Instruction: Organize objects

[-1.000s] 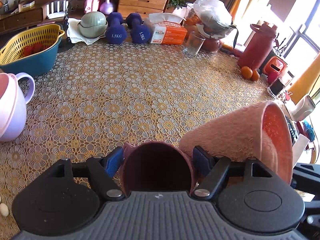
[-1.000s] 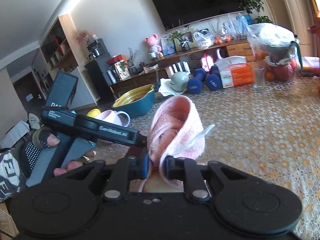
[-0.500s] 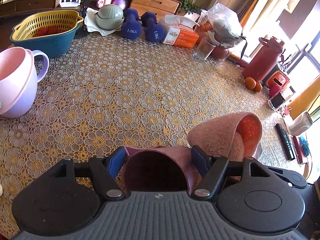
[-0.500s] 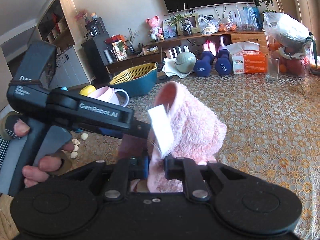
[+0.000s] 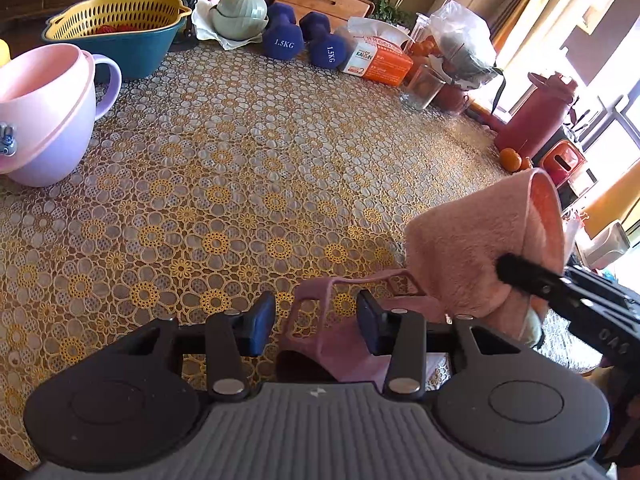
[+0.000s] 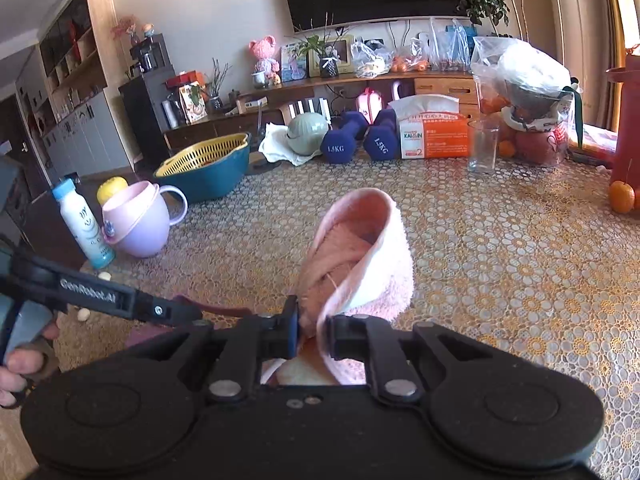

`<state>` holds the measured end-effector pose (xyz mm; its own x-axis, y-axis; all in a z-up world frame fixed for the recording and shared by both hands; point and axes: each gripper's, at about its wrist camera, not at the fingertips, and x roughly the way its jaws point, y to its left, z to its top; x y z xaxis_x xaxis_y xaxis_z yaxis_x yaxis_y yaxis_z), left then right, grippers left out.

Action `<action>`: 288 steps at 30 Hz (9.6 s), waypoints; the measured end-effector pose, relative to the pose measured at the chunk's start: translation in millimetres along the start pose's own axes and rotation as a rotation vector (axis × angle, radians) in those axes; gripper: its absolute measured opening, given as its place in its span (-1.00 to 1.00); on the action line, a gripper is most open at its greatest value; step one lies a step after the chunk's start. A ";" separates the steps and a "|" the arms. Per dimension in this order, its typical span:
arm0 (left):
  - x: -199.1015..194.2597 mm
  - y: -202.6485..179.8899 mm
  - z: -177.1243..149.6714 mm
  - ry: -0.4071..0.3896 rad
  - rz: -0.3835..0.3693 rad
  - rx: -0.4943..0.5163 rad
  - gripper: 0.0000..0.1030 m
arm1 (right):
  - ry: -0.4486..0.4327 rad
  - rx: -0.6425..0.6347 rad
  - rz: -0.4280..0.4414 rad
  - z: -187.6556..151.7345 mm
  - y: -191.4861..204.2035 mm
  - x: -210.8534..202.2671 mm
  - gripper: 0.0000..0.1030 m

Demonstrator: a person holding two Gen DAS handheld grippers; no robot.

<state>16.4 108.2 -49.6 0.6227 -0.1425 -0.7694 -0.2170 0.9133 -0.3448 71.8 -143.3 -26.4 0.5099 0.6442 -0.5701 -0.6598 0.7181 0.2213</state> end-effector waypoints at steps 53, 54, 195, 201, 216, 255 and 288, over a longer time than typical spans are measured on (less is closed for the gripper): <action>-14.1 -65.4 -88.6 -0.163 0.122 0.761 0.67 | 0.071 -0.100 0.053 -0.2 36.4 38.4 -0.73; -10.9 -64.6 -88.8 -0.157 0.133 0.761 0.68 | 0.070 -0.097 0.052 0.4 35.1 39.3 -0.73; -18.8 5.0 -2.7 -0.011 -0.215 0.075 0.49 | 0.095 0.031 0.044 9.2 -21.0 56.2 -0.76; -21.8 27.1 -5.5 -0.023 -0.228 0.014 0.49 | 0.060 0.059 0.036 7.8 -30.7 36.6 -0.76; -23.8 34.2 -28.0 -0.033 -0.231 0.009 0.48 | 0.077 -0.009 0.287 6.1 40.1 31.3 -0.76; -27.0 -2.0 -45.3 -0.076 -0.104 0.206 0.48 | 0.134 -0.200 0.338 19.0 70.3 22.9 -0.78; -30.1 -12.2 -35.4 -0.073 -0.069 0.210 0.48 | 0.172 -0.049 0.098 4.9 5.0 79.6 -0.77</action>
<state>-26.3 87.8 -41.3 0.6847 -0.1866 -0.7046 -0.0157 0.9627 -0.2702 111.8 -87.2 -66.8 0.3432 0.6526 -0.6755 -0.7294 0.6383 0.2460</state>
